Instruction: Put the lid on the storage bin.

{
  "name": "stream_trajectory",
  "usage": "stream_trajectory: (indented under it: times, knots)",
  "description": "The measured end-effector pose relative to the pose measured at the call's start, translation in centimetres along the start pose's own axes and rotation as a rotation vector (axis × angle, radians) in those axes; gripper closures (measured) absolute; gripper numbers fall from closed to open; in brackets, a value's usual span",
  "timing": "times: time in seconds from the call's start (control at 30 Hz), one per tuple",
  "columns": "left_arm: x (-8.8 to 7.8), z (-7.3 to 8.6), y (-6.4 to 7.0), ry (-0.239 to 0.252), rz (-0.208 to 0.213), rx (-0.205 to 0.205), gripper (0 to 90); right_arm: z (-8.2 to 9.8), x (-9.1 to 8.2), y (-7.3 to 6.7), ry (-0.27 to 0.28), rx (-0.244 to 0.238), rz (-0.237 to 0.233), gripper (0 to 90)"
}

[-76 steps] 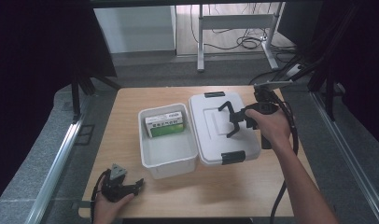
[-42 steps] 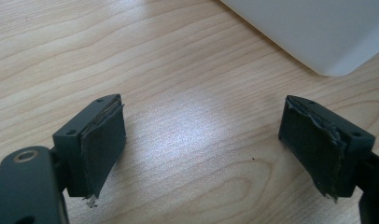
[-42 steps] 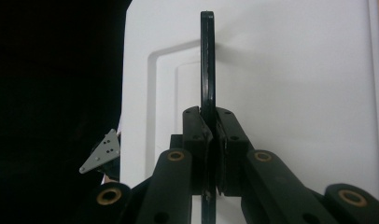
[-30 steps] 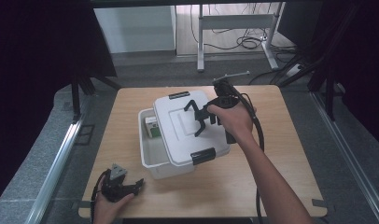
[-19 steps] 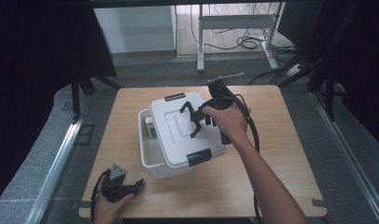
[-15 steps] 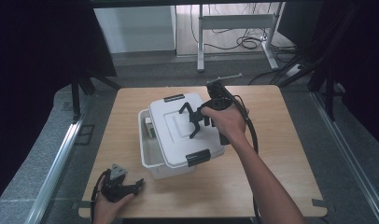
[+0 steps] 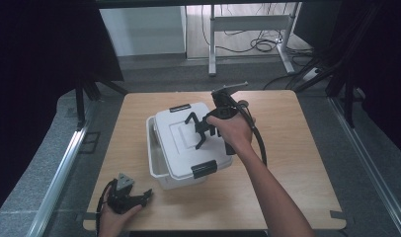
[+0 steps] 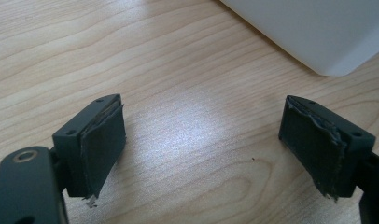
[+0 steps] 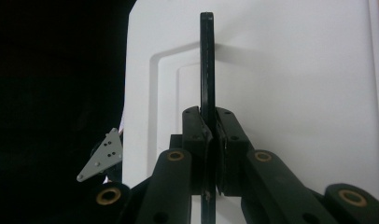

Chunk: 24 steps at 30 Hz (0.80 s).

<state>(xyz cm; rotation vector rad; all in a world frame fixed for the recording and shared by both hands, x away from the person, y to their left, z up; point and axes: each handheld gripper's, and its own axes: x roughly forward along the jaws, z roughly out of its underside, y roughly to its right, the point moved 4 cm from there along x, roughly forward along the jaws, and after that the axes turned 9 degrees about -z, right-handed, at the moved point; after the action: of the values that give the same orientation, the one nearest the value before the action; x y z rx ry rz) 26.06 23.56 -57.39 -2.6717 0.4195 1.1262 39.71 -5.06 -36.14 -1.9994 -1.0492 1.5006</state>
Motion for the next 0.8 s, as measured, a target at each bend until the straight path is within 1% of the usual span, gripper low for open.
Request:
stream_trajectory:
  times: [0.2, 0.5, 0.67, 0.8]
  knots:
    - [0.0, 0.0, 0.0, 0.000, 0.000, 0.000, 14.5, -0.2, 1.2, -0.1, -0.011, 0.020, 0.012, 84.2]
    - [0.0, 0.0, 0.0, 0.000, 0.000, 0.000, 14.5, -0.5, 2.2, -0.6, -0.011, 0.037, 0.020, 84.2]
    - [0.0, 0.0, 0.0, 0.000, 0.001, 0.001, 14.4, -0.7, 2.8, -0.9, -0.014, 0.061, 0.022, 84.1]
    - [0.0, 0.0, 0.0, 0.000, 0.001, 0.001, 14.3, -0.8, 3.1, -1.2, -0.015, 0.066, 0.026, 84.1]
